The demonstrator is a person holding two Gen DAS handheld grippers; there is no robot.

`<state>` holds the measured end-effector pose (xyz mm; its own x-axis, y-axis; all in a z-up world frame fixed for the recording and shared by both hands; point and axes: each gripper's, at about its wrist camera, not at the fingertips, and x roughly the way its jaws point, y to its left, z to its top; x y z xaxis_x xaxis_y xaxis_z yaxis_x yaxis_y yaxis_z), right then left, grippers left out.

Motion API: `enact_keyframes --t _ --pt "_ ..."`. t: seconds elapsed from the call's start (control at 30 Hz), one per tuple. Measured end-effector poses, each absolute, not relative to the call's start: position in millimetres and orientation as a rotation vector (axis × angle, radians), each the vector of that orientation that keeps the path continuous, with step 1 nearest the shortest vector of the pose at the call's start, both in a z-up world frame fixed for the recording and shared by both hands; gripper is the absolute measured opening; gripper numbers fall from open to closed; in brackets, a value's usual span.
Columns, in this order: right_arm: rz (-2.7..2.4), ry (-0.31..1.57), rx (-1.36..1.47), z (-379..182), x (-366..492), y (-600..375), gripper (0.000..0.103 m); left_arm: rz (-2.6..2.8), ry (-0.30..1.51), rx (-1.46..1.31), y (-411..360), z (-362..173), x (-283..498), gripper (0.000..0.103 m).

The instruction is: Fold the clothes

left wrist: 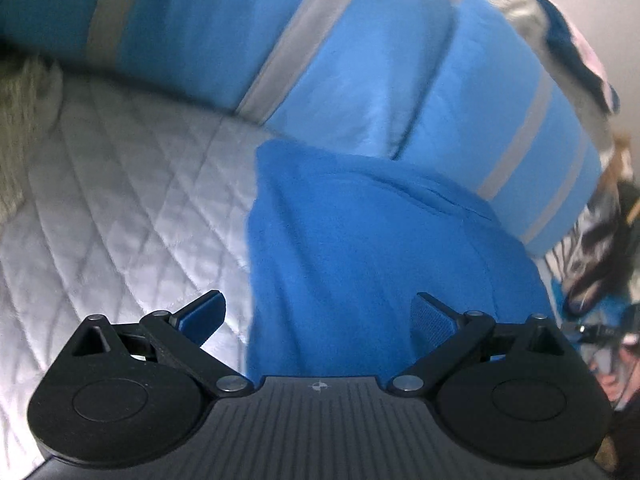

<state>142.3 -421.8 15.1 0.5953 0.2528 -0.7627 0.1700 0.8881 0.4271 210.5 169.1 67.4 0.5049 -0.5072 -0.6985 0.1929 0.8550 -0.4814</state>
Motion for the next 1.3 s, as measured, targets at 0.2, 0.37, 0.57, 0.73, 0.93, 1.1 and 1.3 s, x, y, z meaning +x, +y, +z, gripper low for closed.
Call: enact_keyframes --t 0.2,0.37,0.57,0.73,0.93,1.1,1.3 --pt "0.148 0.954 0.711 -13.7 165.6 -453.8 0.102 -0.514 1.038 -0.546 188.7 18.6 240.4 0.099" --pt "0.263 0.956 0.842 -37.2 179.4 -463.5 0.103 -0.603 1.011 -0.655 197.3 -0.8 247.6 0.099" --pt "0.366 0.924 0.862 -45.5 192.6 -457.6 0.102 -0.72 1.03 -0.758 195.5 -8.3 257.8 0.099" --pt "0.385 0.906 0.871 -47.0 201.3 -451.6 0.102 -0.79 1.043 -0.79 173.7 -11.6 262.1 0.099" --pt "0.391 0.909 0.939 -57.1 219.5 -437.0 0.086 -0.754 1.049 -0.815 145.7 -11.6 274.1 0.074" --pt "0.343 0.931 0.884 -44.8 219.4 -423.3 0.038 -0.665 1.07 -0.682 134.3 13.2 264.3 0.033" --pt "0.355 0.849 0.836 2.2 200.8 -403.1 0.033 -0.654 1.039 -0.569 137.6 55.6 252.4 0.027"
